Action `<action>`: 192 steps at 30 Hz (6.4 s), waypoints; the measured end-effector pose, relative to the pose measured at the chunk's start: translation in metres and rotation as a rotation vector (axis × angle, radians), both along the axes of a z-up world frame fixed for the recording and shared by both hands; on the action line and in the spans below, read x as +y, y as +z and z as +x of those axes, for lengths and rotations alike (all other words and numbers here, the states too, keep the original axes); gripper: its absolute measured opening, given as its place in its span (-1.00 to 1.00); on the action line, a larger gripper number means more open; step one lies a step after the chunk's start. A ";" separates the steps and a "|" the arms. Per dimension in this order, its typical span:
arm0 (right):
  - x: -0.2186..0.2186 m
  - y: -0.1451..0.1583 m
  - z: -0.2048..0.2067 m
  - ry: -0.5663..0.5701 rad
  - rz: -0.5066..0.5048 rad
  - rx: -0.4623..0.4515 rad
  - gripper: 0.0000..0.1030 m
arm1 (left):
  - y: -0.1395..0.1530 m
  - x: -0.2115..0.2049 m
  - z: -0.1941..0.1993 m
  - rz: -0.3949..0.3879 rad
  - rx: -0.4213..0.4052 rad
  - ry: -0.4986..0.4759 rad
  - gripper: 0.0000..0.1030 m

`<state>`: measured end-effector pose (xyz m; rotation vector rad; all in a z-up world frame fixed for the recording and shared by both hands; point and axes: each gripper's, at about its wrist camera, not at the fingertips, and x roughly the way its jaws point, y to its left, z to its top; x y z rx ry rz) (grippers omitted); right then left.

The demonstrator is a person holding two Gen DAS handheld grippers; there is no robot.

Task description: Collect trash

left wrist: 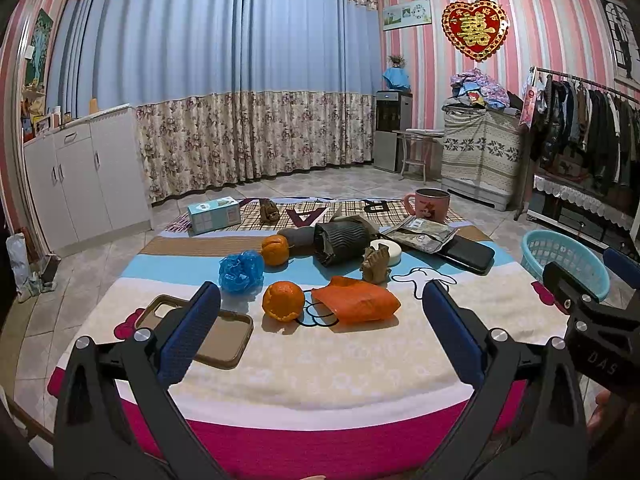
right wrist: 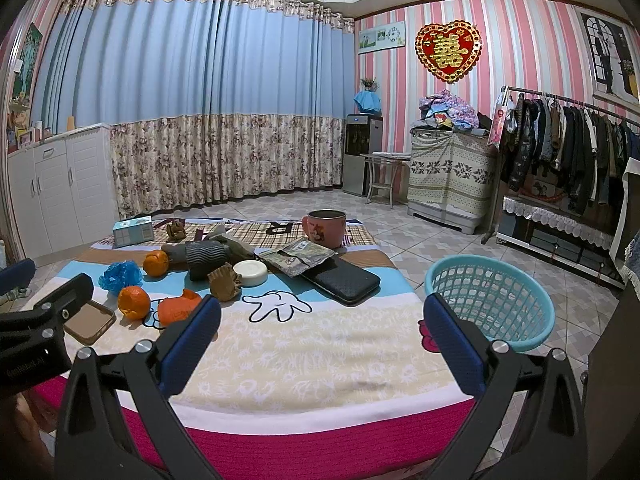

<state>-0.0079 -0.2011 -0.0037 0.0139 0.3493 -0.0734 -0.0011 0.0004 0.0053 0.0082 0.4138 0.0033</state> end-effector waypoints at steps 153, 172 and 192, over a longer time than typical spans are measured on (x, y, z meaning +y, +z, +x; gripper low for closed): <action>-0.272 0.000 0.115 -0.127 0.093 0.222 -0.85 | -0.013 -0.287 0.160 0.052 0.152 -0.566 -0.27; -0.311 -0.031 0.124 -0.181 0.179 0.222 -0.85 | -0.048 -0.363 0.197 0.041 0.224 -0.630 -0.20; -0.303 -0.040 0.132 -0.204 0.168 0.236 -0.07 | -0.027 -0.303 0.185 0.051 0.168 -0.502 0.89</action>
